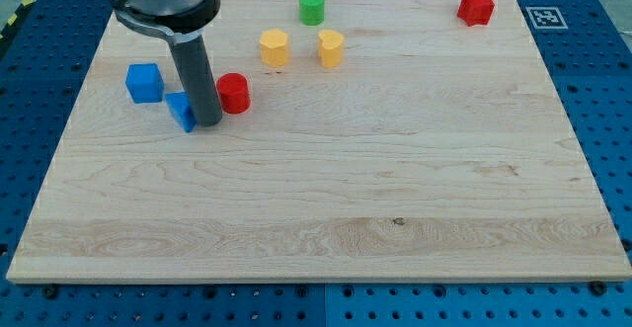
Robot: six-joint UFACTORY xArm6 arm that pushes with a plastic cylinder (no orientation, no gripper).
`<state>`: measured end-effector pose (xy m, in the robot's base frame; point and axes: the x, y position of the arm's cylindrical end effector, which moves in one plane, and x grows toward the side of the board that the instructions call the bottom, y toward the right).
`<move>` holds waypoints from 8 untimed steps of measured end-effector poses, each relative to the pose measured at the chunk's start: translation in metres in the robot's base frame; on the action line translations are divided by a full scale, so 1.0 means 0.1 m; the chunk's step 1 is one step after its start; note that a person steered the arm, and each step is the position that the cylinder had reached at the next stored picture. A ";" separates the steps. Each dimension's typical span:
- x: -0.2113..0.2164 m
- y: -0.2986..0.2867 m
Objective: Slide the red circle closer to the blue triangle
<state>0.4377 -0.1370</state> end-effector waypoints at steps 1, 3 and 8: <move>0.00 -0.20; -0.07 -0.40; 0.08 1.15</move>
<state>0.4457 -0.0221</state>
